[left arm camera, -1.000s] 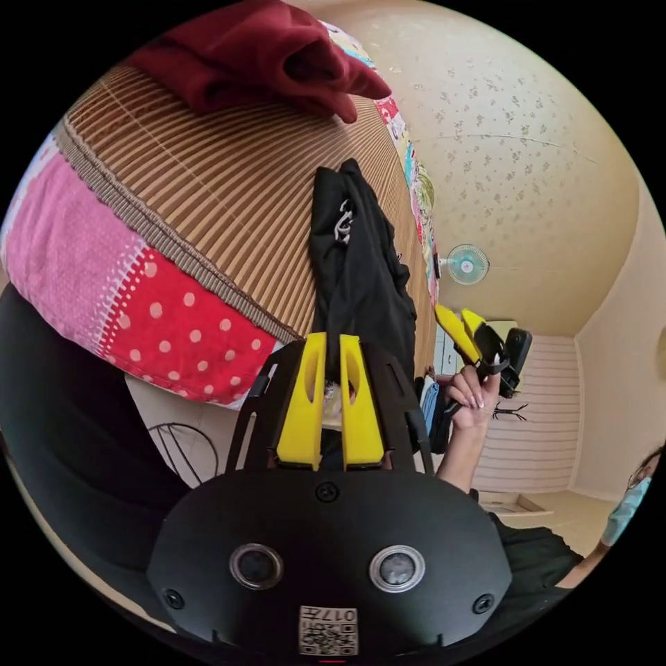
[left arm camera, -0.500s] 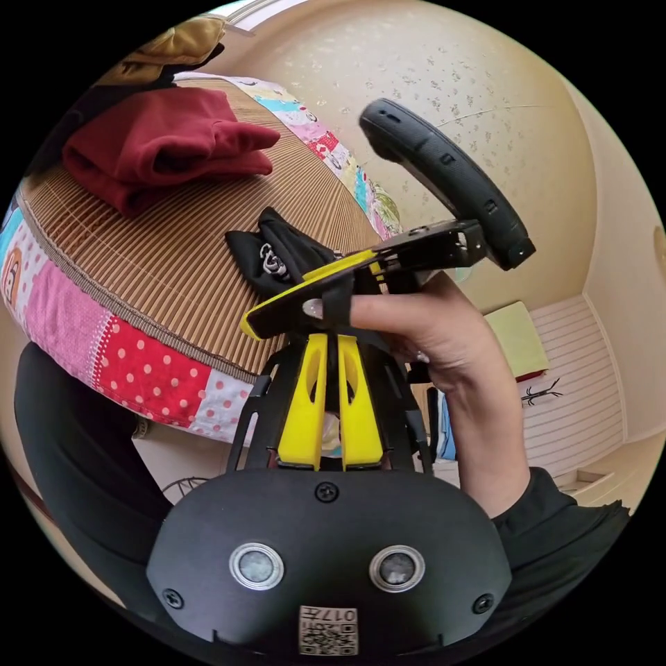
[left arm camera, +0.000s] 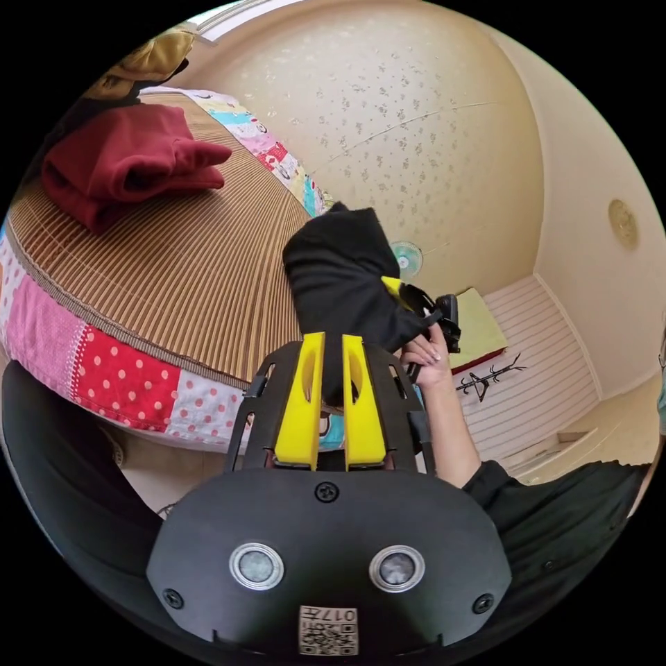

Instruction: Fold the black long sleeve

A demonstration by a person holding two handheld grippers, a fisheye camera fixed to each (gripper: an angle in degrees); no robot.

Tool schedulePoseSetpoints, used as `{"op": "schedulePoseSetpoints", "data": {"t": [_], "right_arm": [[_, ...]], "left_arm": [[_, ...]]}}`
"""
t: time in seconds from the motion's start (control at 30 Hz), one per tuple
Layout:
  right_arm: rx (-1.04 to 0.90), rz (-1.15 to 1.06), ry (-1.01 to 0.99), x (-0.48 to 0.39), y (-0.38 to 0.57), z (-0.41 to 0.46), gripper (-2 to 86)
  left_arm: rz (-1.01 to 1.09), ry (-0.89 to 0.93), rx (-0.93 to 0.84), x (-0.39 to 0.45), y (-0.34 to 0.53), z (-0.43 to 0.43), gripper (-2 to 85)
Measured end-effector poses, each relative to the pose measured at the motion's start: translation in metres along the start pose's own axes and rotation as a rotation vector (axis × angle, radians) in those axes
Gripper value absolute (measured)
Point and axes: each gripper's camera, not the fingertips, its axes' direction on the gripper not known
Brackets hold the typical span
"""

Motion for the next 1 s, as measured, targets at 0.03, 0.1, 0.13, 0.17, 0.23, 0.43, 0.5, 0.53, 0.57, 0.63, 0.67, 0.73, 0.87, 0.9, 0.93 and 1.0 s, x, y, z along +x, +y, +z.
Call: {"op": "schedulePoseSetpoints", "data": {"t": [0.03,0.1,0.13,0.17,0.23,0.43,0.5,0.53,0.57,0.63,0.67,0.73,0.87,0.9,0.93,1.0], "right_arm": [[0.059,0.012,-0.013,0.028,0.017,-0.039,6.6],[0.121,0.09,0.019,0.075,0.048,-0.085,6.7],[0.14,0.182,0.067,0.106,0.069,-0.108,6.8],[0.144,0.229,0.092,0.12,0.079,-0.117,7.0],[0.151,0.299,0.115,0.147,0.112,-0.142,7.7],[0.226,0.22,0.095,0.104,0.131,-0.169,11.3],[0.223,0.198,0.109,0.089,0.121,-0.175,10.7],[0.186,0.199,0.118,0.084,0.109,-0.175,10.2],[0.154,0.202,0.126,0.083,0.101,-0.175,9.9],[0.017,0.197,0.207,0.074,0.068,-0.17,8.8],[-0.009,0.192,0.233,0.071,0.061,-0.17,8.4],[-0.095,0.154,0.298,0.052,0.035,-0.176,5.8],[-0.008,0.097,0.294,0.008,0.021,-0.22,2.5],[0.036,0.102,0.309,0.0,0.025,-0.237,2.2],[0.054,0.137,0.349,-0.002,0.03,-0.252,1.9],[0.052,0.186,0.413,0.005,0.04,-0.265,1.8]], "left_arm": [[-0.007,0.005,-0.011,-0.003,0.001,0.002,5.2],[-0.04,0.028,-0.055,-0.017,0.007,0.009,5.2],[-0.052,0.032,-0.062,-0.021,0.009,0.01,5.2],[-0.077,0.048,-0.077,-0.029,0.012,0.014,5.2],[-0.1,0.071,-0.104,-0.037,0.018,0.02,5.2],[-0.073,0.053,-0.188,-0.033,0.022,0.037,5.6],[-0.057,0.045,-0.207,-0.027,0.02,0.042,5.7],[-0.053,0.044,-0.211,-0.025,0.019,0.043,5.7],[-0.045,0.039,-0.219,-0.022,0.017,0.045,5.7],[-0.029,0.029,-0.229,-0.017,0.016,0.047,5.7],[-0.016,0.022,-0.236,-0.014,0.016,0.048,5.8],[-0.005,0.01,-0.254,-0.01,0.016,0.051,5.9],[-0.006,0.011,-0.277,-0.008,0.022,0.051,6.4],[-0.003,0.008,-0.282,-0.009,0.024,0.051,6.5],[0.0,0.004,-0.285,-0.009,0.025,0.051,6.5],[-0.003,-0.009,-0.317,-0.012,0.027,0.056,7.2]]}}
